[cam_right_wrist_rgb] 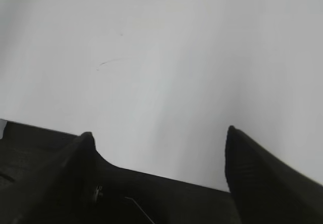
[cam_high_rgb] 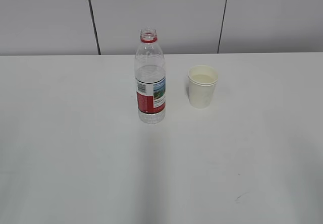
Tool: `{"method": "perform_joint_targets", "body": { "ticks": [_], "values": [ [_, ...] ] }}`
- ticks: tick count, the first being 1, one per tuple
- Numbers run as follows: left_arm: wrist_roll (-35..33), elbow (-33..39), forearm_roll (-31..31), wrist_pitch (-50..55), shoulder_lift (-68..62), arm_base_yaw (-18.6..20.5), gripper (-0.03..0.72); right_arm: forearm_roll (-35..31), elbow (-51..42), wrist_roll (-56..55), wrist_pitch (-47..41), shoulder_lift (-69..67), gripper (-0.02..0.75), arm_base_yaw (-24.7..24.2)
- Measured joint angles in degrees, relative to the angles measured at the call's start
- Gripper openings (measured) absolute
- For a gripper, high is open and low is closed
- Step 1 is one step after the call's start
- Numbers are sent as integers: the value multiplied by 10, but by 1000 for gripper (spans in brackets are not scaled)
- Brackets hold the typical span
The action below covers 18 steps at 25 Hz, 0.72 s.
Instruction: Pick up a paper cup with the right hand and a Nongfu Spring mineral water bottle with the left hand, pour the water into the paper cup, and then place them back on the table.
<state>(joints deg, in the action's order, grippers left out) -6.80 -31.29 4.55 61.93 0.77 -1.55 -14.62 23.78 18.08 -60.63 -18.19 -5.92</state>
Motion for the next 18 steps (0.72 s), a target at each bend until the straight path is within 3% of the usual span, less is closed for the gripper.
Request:
{"method": "perform_joint_targets", "body": {
  "ticks": [12, 18],
  "values": [
    [0, 0, 0, 0, 0, 0, 456, 0, 0, 0, -2, 171, 583, 3],
    [-1, 0, 0, 1, 0, 0, 456, 0, 0, -1, -7, 191, 582, 3]
  ]
}}
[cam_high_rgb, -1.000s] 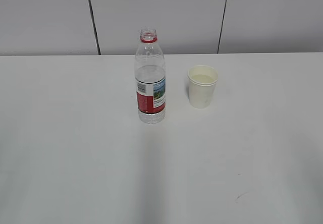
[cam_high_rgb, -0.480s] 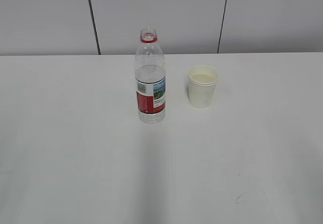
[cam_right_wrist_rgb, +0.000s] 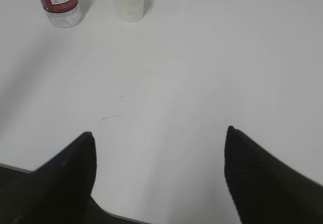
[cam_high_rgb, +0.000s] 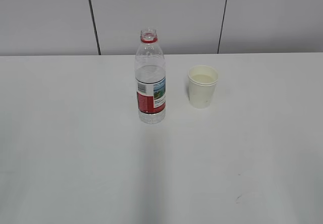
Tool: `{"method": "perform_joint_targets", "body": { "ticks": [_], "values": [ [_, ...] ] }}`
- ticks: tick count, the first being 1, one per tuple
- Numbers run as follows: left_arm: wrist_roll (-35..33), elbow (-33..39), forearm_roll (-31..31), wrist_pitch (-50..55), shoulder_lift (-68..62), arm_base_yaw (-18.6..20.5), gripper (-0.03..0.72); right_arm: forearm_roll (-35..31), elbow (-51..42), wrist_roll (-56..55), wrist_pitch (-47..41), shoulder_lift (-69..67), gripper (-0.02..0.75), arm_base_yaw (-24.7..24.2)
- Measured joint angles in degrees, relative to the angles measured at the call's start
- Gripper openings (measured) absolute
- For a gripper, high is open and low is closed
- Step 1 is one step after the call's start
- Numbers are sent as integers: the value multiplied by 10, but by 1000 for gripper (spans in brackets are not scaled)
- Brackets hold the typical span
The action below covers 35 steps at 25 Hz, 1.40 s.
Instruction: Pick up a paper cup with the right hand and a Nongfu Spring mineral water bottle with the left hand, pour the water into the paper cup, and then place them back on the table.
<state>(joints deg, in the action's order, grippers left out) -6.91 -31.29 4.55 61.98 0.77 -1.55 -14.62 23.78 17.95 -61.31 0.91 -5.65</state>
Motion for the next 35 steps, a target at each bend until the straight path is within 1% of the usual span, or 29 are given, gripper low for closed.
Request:
{"method": "perform_joint_targets", "body": {
  "ticks": [14, 15, 17, 19, 20, 35],
  "values": [
    [0, 0, -1, 0, 0, 0, 456, 0, 0, 0, 0, 0, 582, 0],
    [0, 0, -1, 0, 0, 0, 456, 3, 0, 5, 0, 0, 582, 0],
    [0, 0, -2, 0, 0, 0, 456, 32, 9, 20, -2, 0, 582, 0],
    [0, 0, -2, 0, 0, 0, 456, 66, 16, 15, -1, 0, 582, 0],
    [0, 0, -2, 0, 0, 0, 456, 73, 17, 9, -1, 0, 582, 0],
    [0, 0, -3, 0, 0, 0, 455, 78, 7, -34, -1, 1, 582, 0]
  ]
}}
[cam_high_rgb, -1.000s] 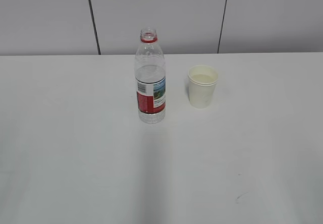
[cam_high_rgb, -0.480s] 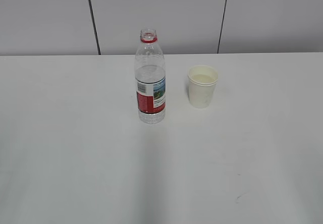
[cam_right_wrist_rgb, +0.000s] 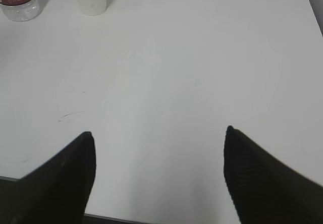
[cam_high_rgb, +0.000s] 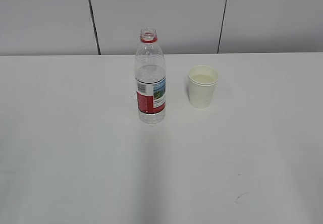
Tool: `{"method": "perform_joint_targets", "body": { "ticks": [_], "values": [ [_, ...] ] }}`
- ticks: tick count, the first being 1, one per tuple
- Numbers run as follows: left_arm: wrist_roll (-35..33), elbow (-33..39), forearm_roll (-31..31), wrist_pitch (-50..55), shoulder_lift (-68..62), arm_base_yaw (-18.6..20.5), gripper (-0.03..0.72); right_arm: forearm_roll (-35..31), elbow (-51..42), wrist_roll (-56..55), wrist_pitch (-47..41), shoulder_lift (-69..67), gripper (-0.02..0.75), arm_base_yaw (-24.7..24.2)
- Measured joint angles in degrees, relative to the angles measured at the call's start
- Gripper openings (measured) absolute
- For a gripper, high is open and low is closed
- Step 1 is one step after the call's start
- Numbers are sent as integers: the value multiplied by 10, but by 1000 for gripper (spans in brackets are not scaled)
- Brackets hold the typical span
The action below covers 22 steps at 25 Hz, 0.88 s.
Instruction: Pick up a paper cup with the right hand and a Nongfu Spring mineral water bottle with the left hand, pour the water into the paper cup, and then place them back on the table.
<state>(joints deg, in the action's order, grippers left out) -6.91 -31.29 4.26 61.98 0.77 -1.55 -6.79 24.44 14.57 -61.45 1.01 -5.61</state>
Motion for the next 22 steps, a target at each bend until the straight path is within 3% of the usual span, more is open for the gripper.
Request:
{"method": "perform_joint_targets", "body": {
  "ticks": [22],
  "values": [
    [0, 0, 0, 0, 0, 0, 449, 1, 0, -1, 0, 0, 582, 0]
  ]
}}
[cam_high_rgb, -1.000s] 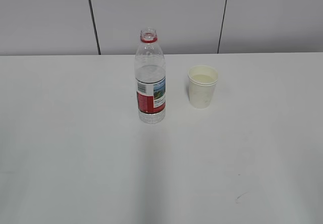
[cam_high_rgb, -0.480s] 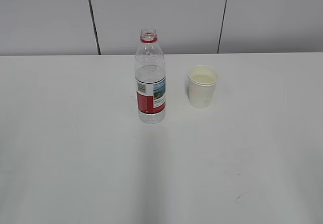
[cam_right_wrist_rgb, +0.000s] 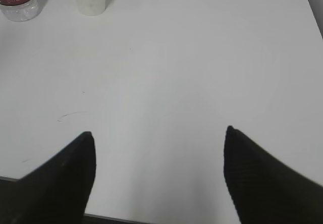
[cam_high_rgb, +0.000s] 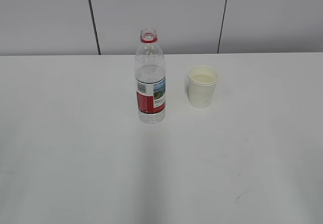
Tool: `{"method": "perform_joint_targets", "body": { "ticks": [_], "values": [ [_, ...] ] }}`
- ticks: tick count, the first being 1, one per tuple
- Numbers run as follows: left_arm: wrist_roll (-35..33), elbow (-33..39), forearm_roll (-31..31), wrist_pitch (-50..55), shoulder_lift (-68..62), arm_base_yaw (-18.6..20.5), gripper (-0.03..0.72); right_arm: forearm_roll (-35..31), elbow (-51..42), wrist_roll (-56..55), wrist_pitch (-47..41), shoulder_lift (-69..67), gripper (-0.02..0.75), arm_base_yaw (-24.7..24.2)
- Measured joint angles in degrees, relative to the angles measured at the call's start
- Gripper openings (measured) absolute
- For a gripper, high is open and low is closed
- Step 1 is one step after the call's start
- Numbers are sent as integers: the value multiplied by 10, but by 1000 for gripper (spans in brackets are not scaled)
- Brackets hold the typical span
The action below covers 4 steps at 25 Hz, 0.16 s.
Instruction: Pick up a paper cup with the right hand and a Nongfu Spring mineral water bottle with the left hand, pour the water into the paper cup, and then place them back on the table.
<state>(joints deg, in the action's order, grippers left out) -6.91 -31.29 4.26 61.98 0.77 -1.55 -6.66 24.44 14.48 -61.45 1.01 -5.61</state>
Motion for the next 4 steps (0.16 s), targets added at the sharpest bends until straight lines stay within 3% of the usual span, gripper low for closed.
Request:
{"method": "perform_joint_targets", "body": {
  "ticks": [4],
  "values": [
    [0, 0, 0, 0, 0, 0, 448, 0, 0, 0, 0, 0, 582, 0]
  ]
}}
